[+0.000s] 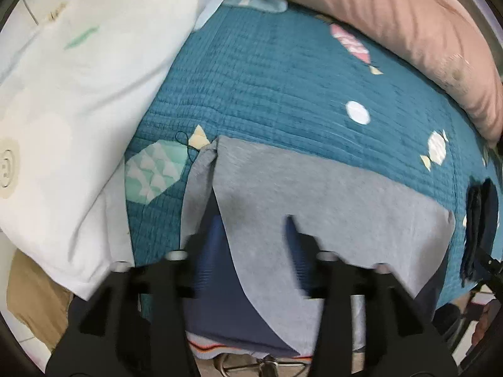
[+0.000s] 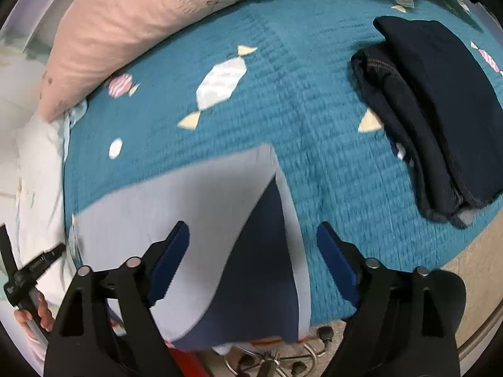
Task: Fold large clothes
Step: 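Grasp the folded jacket edge with the right tool while the left tool moves over it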
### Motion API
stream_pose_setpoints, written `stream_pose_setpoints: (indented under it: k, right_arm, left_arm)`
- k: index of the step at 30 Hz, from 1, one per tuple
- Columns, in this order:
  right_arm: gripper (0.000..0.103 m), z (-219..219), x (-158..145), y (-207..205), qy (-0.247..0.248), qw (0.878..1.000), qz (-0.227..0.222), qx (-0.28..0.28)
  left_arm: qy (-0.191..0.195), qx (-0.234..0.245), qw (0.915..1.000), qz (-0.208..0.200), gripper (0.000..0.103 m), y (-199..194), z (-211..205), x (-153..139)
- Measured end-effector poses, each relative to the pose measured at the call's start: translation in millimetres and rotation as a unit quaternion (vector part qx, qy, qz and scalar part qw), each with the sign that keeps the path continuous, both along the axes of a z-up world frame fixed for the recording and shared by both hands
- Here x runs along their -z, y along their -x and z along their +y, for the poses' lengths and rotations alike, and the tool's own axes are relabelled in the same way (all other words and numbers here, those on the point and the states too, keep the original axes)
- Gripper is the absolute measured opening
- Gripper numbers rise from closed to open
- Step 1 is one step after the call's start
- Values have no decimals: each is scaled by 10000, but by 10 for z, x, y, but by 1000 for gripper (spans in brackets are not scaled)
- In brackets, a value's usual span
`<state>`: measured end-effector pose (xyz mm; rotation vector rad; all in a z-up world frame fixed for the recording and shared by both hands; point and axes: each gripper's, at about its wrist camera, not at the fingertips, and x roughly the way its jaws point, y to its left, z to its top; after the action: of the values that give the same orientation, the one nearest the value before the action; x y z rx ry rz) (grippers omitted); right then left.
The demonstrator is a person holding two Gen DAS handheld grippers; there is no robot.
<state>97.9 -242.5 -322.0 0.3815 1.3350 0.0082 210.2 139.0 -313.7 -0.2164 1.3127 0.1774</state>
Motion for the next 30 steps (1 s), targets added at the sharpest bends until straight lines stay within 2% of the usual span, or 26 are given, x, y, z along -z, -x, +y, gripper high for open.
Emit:
stream_pose_setpoints:
  k: [4, 6, 8, 12, 14, 17, 19, 23, 26, 27, 28, 29, 30]
  right_arm:
    - [86, 27, 59, 204, 162, 9998, -19, -76]
    - [86, -13, 141, 311, 48, 10000, 47, -71]
    - [87, -77, 257, 401, -128, 9998, 129, 15]
    - [87, -187, 555, 550, -314, 9983, 478, 136]
    - [87, -201, 727, 612, -589, 9958, 688, 129]
    - [87, -204, 928, 701, -1387, 9876, 712, 207]
    - [86, -229, 1052, 726, -1603, 9839, 708, 362]
    - [85, -377, 1078, 699, -2091, 9732, 664, 691]
    - [73, -541, 1127, 671, -2581, 9593, 726, 893]
    - [64, -586, 1142, 675, -2731, 9546, 735, 935]
    - [43, -610, 1143, 676, -2881, 9509, 700, 883]
    - [38, -620, 1147, 672, -3032, 9466, 725, 817]
    - [38, -610, 1129, 683, -3139, 9437, 741, 740]
  left_arm:
    - [-69, 105, 9999, -105, 57, 191, -212, -86]
    - [-146, 154, 9997, -146, 58, 238, -340, -91]
    - [-64, 313, 9994, -154, 58, 267, -488, -93]
    - [-53, 544, 9984, -171, 58, 271, -784, -83]
    - [-40, 657, 9977, -160, 59, 255, -893, -74]
    - [-35, 790, 9967, -161, 65, 204, -1058, -55]
    - [-51, 867, 9961, -132, 65, 169, -1170, -42]
    - [-48, 992, 9950, -115, 65, 140, -1305, -25]
    - [-54, 1024, 9947, -60, 65, 133, -1366, 22]
    - [-47, 1032, 9946, -26, 65, 138, -1386, 49]
    - [-40, 1033, 9946, 1, 65, 139, -1394, 66]
    - [-32, 1024, 9947, 46, 65, 146, -1403, 92]
    - [-26, 1018, 9948, 68, 65, 152, -1412, 104]
